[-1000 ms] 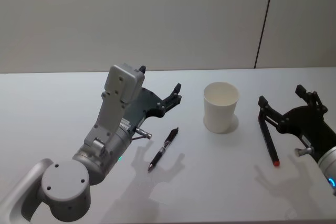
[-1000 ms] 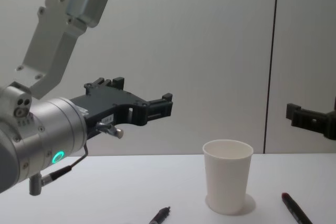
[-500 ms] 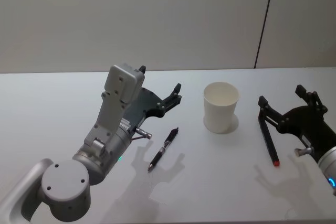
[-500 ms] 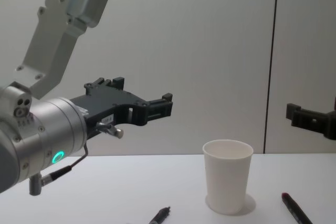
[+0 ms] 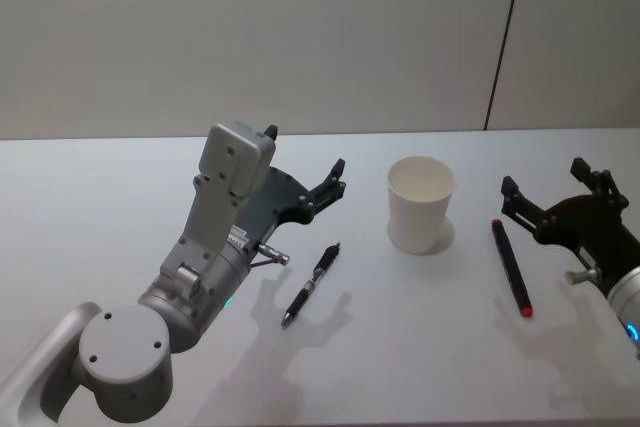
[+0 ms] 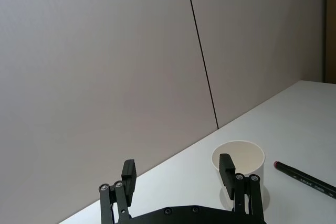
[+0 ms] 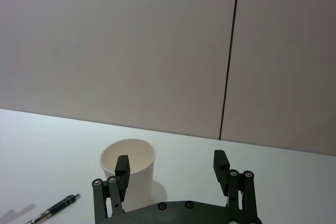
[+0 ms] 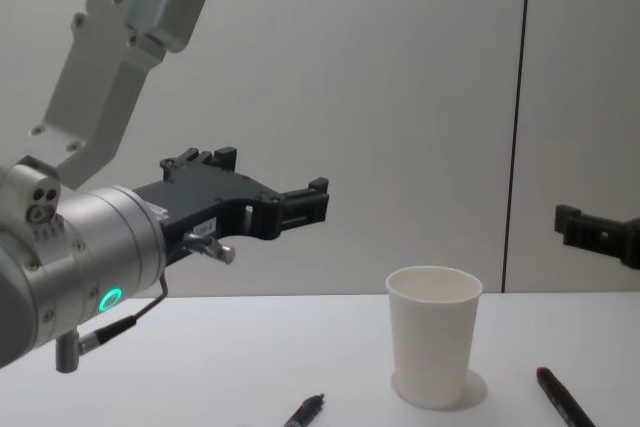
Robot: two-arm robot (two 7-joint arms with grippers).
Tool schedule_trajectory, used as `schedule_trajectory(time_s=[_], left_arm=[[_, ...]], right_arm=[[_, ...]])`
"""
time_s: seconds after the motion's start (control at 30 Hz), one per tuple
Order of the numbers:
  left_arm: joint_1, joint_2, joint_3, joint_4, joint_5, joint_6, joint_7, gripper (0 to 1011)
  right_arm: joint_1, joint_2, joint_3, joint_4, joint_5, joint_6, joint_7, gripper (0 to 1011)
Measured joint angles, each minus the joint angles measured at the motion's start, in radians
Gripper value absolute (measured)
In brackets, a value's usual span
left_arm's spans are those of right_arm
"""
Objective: Place the pen into the pen holder.
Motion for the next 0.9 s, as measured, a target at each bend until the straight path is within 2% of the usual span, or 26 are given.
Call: schedule_trajectory(time_s=[0.37,0.9], left_arm=[[0.000,0.000,0.000,0.000,0.000,0.000,0.000,1009],[0.000,0.000,0.000,0.000,0.000,0.000,0.000,1008]], right_arm=[[0.079,-0.044,-0.001,0.116,-0.010,0.054,-0.035,1001],[0.187,-0.119,-0.020,0.279,-0.019,0.172,-0.096,1002]])
